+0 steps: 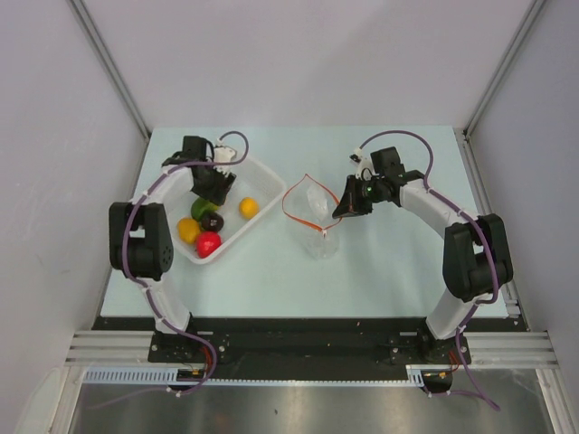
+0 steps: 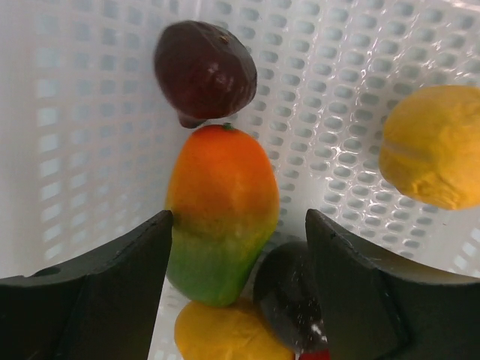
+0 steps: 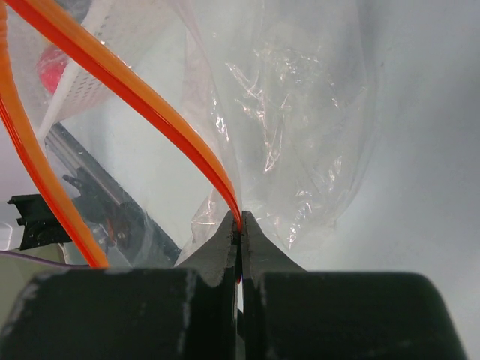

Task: Place the food in the zip-top bag and seal the zipper
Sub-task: Pick up the fake fruit from the bin.

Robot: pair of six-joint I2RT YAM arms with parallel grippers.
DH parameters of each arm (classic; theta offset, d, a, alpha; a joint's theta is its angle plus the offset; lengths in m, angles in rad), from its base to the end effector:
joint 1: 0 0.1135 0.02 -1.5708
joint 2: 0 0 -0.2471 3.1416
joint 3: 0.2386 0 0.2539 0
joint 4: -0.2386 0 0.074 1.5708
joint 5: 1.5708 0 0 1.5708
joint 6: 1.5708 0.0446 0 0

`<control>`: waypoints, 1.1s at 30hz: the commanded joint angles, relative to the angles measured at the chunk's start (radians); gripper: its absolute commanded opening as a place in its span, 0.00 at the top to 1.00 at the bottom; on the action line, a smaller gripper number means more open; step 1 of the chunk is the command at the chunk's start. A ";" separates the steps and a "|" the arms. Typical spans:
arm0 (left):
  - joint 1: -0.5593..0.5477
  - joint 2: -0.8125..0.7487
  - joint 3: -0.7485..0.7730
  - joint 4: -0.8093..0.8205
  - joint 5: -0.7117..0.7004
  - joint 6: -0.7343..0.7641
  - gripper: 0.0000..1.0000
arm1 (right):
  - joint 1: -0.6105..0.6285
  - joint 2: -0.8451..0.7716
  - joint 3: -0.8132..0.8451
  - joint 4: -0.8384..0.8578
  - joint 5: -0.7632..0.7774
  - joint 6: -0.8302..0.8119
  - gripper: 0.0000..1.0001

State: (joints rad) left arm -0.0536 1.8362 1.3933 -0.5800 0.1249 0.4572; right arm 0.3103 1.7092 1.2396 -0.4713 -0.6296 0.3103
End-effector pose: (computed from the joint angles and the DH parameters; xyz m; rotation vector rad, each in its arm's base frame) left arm 0.3942 -0.0267 0.1995 0.6959 2.4855 -0.0128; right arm 0.3406 0.1368 0.2112 -0.2695 2.5401 1.0403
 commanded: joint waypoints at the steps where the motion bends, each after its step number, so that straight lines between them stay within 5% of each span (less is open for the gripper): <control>1: -0.037 0.031 0.021 0.052 -0.123 0.026 0.24 | -0.002 0.000 0.023 0.025 -0.013 0.006 1.00; 6: -0.069 0.077 0.023 0.074 -0.205 0.021 0.27 | 0.000 0.004 0.024 0.025 -0.018 0.007 1.00; 12: -0.094 0.058 0.016 0.025 -0.174 0.031 0.44 | 0.000 0.006 0.023 0.023 -0.016 0.006 1.00; 16: -0.094 0.063 0.019 0.005 -0.197 0.038 0.27 | 0.003 0.009 0.023 0.022 -0.019 0.006 1.00; 21: -0.094 0.126 0.036 -0.011 -0.217 0.046 0.23 | 0.006 0.006 0.024 0.022 -0.016 0.001 1.00; 28: -0.094 0.013 0.093 -0.058 -0.141 0.018 0.55 | 0.001 -0.002 0.021 0.013 -0.015 -0.005 1.00; 33: -0.098 -0.159 0.231 -0.101 0.088 -0.073 0.59 | 0.004 0.007 0.027 0.017 -0.028 0.004 1.00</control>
State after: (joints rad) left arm -0.1436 1.8866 1.4708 -0.6666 0.0097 0.4610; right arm 0.3111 1.7096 1.2396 -0.4694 -0.6376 0.3134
